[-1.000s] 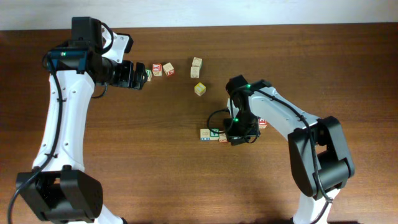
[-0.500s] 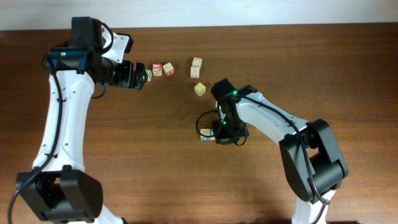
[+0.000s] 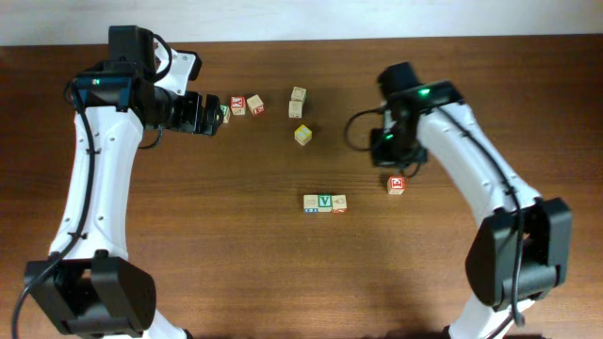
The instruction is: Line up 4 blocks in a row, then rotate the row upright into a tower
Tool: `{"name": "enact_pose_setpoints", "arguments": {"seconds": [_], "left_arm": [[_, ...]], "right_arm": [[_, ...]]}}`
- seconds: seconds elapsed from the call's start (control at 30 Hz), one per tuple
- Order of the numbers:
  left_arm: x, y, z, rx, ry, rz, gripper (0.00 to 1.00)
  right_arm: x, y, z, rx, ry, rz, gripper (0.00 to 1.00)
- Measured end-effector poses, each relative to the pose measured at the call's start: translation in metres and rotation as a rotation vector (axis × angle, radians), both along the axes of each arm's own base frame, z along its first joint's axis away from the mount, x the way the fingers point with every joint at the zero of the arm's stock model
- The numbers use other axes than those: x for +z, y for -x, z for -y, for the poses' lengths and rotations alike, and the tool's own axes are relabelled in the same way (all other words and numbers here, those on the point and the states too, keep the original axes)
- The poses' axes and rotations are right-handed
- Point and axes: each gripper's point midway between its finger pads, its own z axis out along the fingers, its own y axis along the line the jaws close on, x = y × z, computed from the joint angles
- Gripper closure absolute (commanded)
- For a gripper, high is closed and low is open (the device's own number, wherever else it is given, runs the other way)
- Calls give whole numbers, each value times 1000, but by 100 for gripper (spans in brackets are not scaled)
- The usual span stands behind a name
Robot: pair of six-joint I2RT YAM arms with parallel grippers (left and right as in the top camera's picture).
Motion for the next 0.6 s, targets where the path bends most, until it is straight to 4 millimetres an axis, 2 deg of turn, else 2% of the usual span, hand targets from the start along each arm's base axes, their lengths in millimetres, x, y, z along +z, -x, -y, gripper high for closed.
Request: {"name": "enact_pose_setpoints", "arguments": {"seconds": [0.03,0.07,0.1,0.2,0.33,0.43,0.5,0.6], "left_arm": [[0,0,0,0,0,0,1],[0,0,0,0,0,1,1],[0,0,0,0,0,1,1],[0,0,0,0,0,1,1],[0,0,0,0,0,0,1],[0,0,0,0,0,0,1],[0,0,0,0,0,0,1],[0,0,0,0,0,0,1]], "right_arm": [[-11,-5,24,-58,15,-9,95],[-22,-4,37,-89,22,-29,96],[-42,2,48,-112,27,-69,95],[-68,9,58,-115,33,-109,96],[-78,8,58,-106,27,-98,96],[-79,7,50,-70,-16,-92,96],[-78,8,44,-53,-34,-94,96],[-82,17,25,-10,-69,-118,95]]}}
